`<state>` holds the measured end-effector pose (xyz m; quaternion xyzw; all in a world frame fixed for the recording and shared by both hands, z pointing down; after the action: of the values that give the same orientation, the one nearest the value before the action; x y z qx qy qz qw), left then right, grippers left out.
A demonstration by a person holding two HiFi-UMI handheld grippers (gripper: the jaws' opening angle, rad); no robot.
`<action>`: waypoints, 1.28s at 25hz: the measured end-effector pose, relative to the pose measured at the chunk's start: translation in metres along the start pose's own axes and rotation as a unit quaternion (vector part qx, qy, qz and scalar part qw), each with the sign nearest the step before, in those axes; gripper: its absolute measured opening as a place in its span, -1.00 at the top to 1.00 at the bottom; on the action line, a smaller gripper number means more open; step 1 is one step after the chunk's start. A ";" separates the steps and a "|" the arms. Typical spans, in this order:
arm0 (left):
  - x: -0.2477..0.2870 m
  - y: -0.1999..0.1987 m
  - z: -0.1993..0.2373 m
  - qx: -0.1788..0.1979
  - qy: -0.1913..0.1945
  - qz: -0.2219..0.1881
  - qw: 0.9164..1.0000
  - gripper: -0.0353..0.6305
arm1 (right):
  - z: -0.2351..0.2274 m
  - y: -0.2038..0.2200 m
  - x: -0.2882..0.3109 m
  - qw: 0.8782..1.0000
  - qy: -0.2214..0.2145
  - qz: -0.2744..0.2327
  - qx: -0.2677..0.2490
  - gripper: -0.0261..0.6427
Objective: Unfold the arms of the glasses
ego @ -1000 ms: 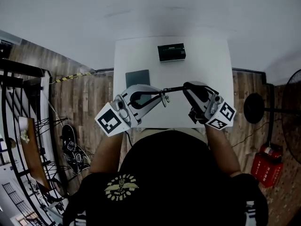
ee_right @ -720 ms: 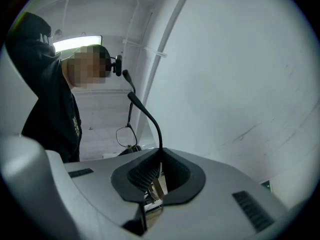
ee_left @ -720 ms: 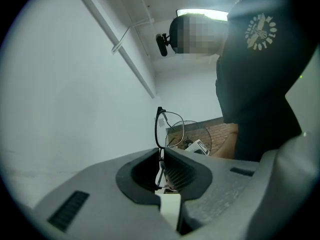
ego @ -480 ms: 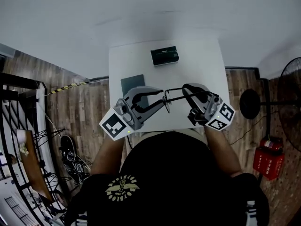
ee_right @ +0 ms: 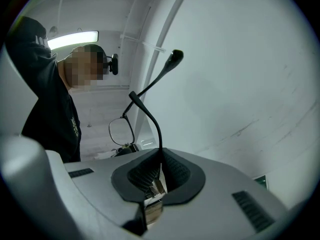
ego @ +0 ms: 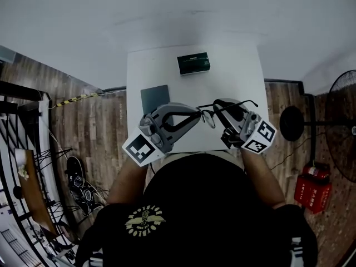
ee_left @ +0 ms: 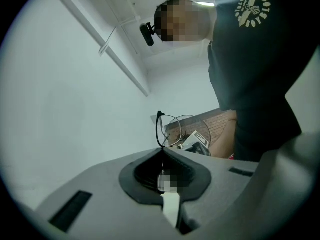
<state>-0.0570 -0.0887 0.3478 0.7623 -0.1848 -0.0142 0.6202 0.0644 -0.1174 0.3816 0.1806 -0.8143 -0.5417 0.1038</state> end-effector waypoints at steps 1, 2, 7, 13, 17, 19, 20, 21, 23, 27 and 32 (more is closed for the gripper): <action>0.000 0.000 0.001 0.004 -0.003 0.000 1.000 0.87 | -0.001 0.000 0.000 1.000 0.001 0.002 0.000 0.88; 0.001 0.000 0.001 0.005 -0.004 -0.001 1.000 0.87 | -0.001 0.000 0.000 1.000 0.003 0.003 -0.002 0.88; 0.002 0.000 0.000 -0.005 -0.007 -0.006 1.000 0.87 | -0.001 -0.002 -0.002 1.000 0.008 0.009 -0.007 0.88; 0.004 0.007 -0.005 -0.014 -0.002 -0.006 1.000 0.87 | -0.003 0.002 -0.002 1.000 0.019 0.015 -0.006 0.88; 0.005 0.014 -0.009 -0.018 0.003 0.000 1.000 0.87 | -0.006 0.002 -0.005 0.999 0.039 0.023 -0.008 0.88; 0.006 0.019 -0.010 -0.020 0.006 0.005 1.000 0.87 | -0.010 0.001 -0.007 0.998 0.051 0.023 -0.006 0.89; 0.006 0.021 -0.010 -0.024 0.006 0.006 1.000 0.87 | -0.013 0.001 -0.008 0.998 0.056 0.022 -0.005 0.89; 0.006 0.024 -0.010 -0.027 0.006 0.007 1.000 0.87 | -0.015 0.000 -0.009 0.998 0.061 0.019 -0.003 0.89; 0.007 0.031 -0.010 -0.029 0.007 0.015 0.999 0.88 | -0.019 -0.003 -0.011 0.998 0.066 0.011 0.005 0.89; 0.006 0.044 -0.009 -0.031 0.009 0.027 0.999 0.88 | -0.022 -0.006 -0.010 0.998 0.068 0.003 0.017 0.89; -0.001 0.059 -0.006 -0.067 -0.002 0.036 0.997 0.88 | -0.030 -0.002 -0.009 0.996 0.083 0.011 0.020 0.89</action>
<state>-0.0721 -0.0928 0.4049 0.7120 -0.2123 -0.0054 0.6693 0.0845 -0.1397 0.3914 0.2182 -0.8157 -0.5071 0.1728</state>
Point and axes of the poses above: the fingertips, and each gripper's own axes: x forward along the fingers, z to its left, y out of its underside, the point moved 4 cm from there along -x, backward along the fingers, and after that the axes turned 15 degrees about z, right-handed, at the moved point
